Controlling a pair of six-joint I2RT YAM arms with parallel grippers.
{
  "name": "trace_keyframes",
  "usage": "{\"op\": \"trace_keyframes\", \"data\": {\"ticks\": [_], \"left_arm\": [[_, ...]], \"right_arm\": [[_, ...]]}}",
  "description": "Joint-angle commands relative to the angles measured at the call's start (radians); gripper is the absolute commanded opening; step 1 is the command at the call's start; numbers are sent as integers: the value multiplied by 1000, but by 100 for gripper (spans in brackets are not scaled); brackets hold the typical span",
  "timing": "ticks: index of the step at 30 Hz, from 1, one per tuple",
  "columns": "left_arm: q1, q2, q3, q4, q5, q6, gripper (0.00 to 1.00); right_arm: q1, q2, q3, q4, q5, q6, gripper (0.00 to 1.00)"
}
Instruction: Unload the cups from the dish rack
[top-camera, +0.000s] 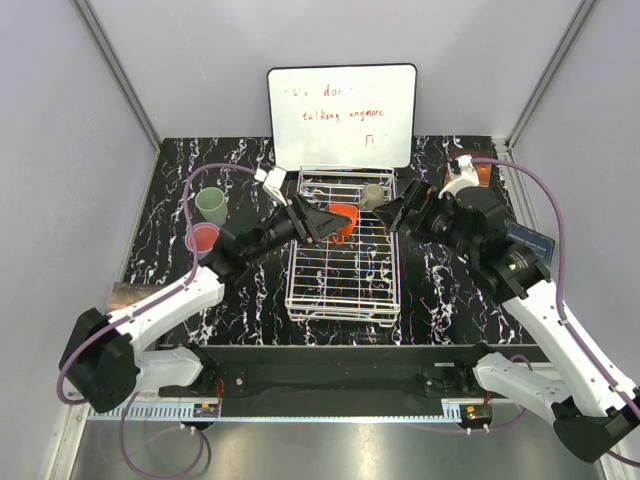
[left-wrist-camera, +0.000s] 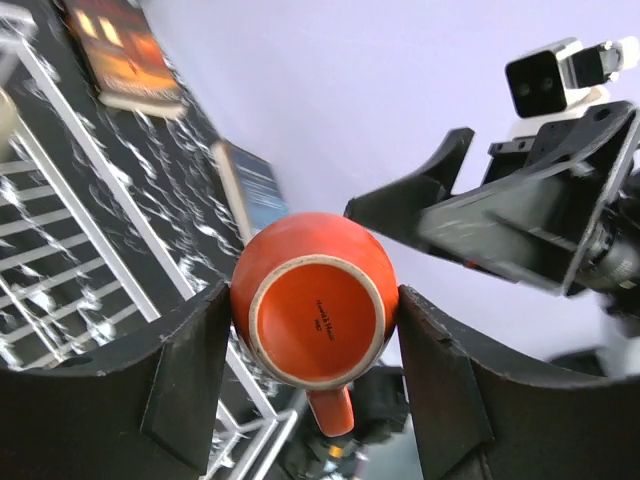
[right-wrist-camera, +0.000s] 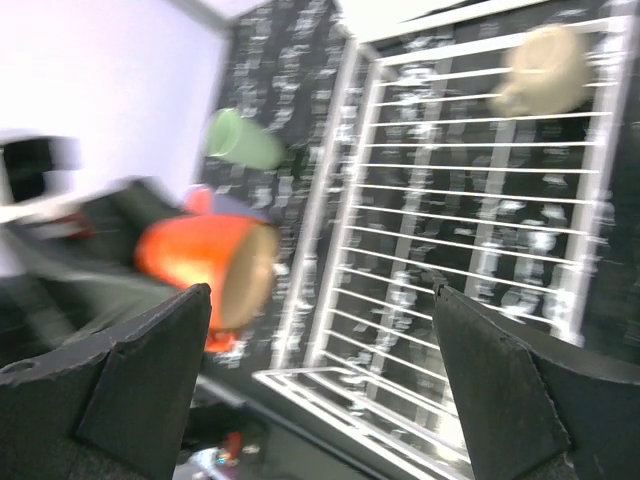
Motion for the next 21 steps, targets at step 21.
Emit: {"op": "trace_keyframes", "data": {"ticks": [21], "left_arm": [[-16, 97, -61, 455, 201, -192, 0]], "right_arm": [[6, 58, -108, 482, -461, 275, 71]]}}
